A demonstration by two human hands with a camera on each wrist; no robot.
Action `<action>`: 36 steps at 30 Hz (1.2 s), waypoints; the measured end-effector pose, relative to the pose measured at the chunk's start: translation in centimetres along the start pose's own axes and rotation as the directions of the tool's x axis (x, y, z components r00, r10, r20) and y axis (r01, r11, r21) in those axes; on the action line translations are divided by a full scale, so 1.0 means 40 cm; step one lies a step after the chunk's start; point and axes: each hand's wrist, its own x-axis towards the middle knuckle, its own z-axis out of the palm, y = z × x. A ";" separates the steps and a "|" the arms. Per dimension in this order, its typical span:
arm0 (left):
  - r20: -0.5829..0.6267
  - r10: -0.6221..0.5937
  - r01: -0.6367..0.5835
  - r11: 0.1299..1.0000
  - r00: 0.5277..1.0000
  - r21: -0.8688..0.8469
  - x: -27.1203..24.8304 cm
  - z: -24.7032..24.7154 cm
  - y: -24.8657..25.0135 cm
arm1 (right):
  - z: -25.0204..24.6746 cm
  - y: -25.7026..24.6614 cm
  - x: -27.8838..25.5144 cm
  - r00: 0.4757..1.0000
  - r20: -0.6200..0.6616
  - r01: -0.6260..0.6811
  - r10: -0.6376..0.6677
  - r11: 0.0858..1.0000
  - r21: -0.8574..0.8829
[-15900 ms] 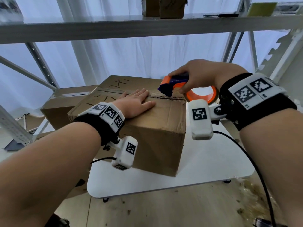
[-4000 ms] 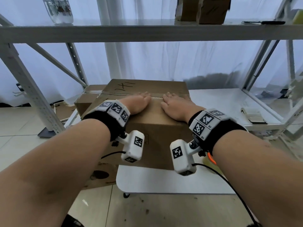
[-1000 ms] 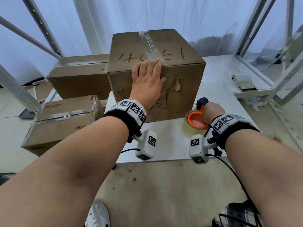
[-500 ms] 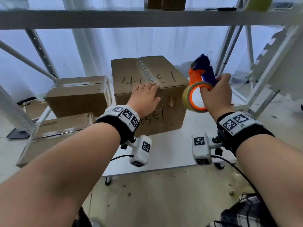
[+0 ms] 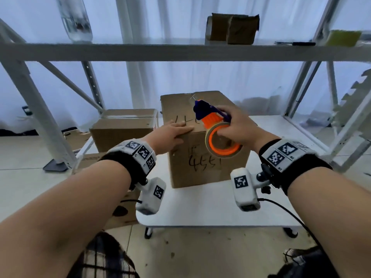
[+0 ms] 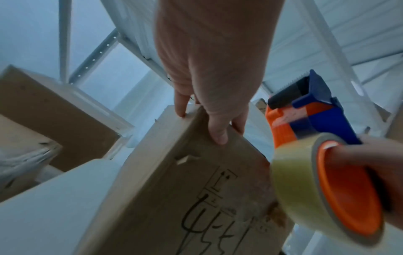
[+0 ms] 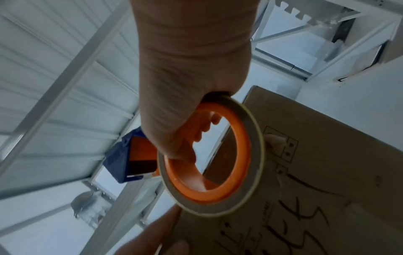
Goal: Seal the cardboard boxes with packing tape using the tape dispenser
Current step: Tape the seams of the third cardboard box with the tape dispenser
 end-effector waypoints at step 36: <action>0.224 -0.199 0.262 0.192 0.954 -0.946 -0.110 -0.069 0.074 | 0.046 0.032 -0.022 0.968 0.162 0.222 -0.191 0.953 -0.205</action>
